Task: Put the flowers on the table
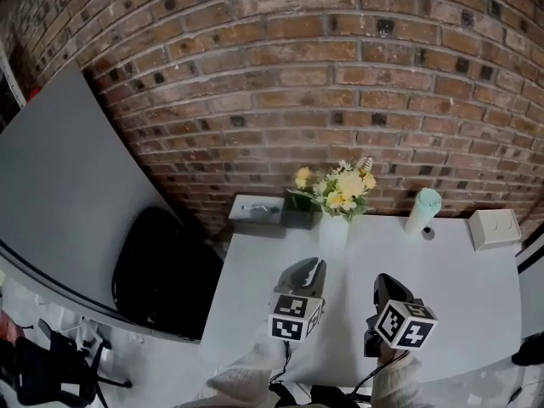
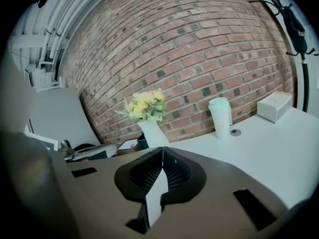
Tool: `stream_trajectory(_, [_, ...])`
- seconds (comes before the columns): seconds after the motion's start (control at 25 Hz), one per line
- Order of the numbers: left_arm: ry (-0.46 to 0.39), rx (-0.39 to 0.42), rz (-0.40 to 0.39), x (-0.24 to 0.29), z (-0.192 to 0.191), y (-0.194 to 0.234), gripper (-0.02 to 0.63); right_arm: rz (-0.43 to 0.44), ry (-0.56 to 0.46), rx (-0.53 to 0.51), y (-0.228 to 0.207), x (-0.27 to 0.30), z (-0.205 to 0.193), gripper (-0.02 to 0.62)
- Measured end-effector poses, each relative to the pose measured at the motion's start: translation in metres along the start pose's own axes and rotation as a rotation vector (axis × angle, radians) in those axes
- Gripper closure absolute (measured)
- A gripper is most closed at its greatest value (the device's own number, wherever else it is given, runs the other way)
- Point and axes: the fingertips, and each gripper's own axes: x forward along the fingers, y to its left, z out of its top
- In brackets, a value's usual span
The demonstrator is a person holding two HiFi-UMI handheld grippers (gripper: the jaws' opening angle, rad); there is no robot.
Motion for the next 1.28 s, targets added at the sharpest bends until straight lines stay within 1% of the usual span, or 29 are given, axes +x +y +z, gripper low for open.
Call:
stream_trajectory(0.08, [0.018,-0.017,0.024,-0.011,-0.006,0.005,0.565,-0.002,-0.003,-0.007,0.010,-0.005,-0.003,0.571])
stream_trajectory(0.2, [0.077,-0.037,0.120,-0.032,-0.018,0.020,0.593,-0.011,-0.004,-0.037,0.027,-0.012,-0.009,0.571])
stream_trajectory(0.24, [0.087,-0.049,0.139,-0.040,-0.019,0.024,0.595,-0.014,-0.003,-0.055,0.035,-0.014,-0.011,0.571])
stream_trajectory(0.28, [0.090,-0.064,0.141,-0.048,-0.020,0.026,0.597,-0.014,-0.003,-0.070,0.043,-0.016,-0.014,0.571])
stream_trajectory(0.44, [0.078,-0.100,0.086,-0.073,-0.012,0.028,0.597,-0.016,-0.009,-0.099,0.076,-0.024,-0.021,0.571])
stream_trajectory(0.64, [0.045,-0.111,0.026,-0.097,-0.005,0.034,0.597,-0.072,-0.027,-0.158,0.105,-0.039,-0.032,0.571])
stream_trajectory(0.76, [0.056,-0.115,-0.019,-0.107,-0.015,0.035,0.597,-0.116,-0.051,-0.146,0.114,-0.049,-0.041,0.571])
stream_trajectory(0.84, [0.070,-0.121,-0.039,-0.114,-0.025,0.036,0.597,-0.125,-0.056,-0.127,0.120,-0.054,-0.050,0.571])
stream_trajectory(0.92, [0.082,-0.138,-0.048,-0.121,-0.034,0.038,0.597,-0.126,-0.041,-0.114,0.127,-0.058,-0.060,0.571])
stream_trajectory(1.04, [0.087,-0.162,-0.060,-0.130,-0.039,0.039,0.597,-0.147,-0.022,-0.146,0.134,-0.062,-0.067,0.571])
stream_trajectory(1.12, [0.085,-0.156,-0.056,-0.136,-0.040,0.038,0.597,-0.150,-0.020,-0.164,0.136,-0.064,-0.067,0.571])
stream_trajectory(1.28, [0.091,-0.135,-0.041,-0.146,-0.038,0.032,0.597,-0.137,-0.014,-0.151,0.133,-0.066,-0.064,0.571])
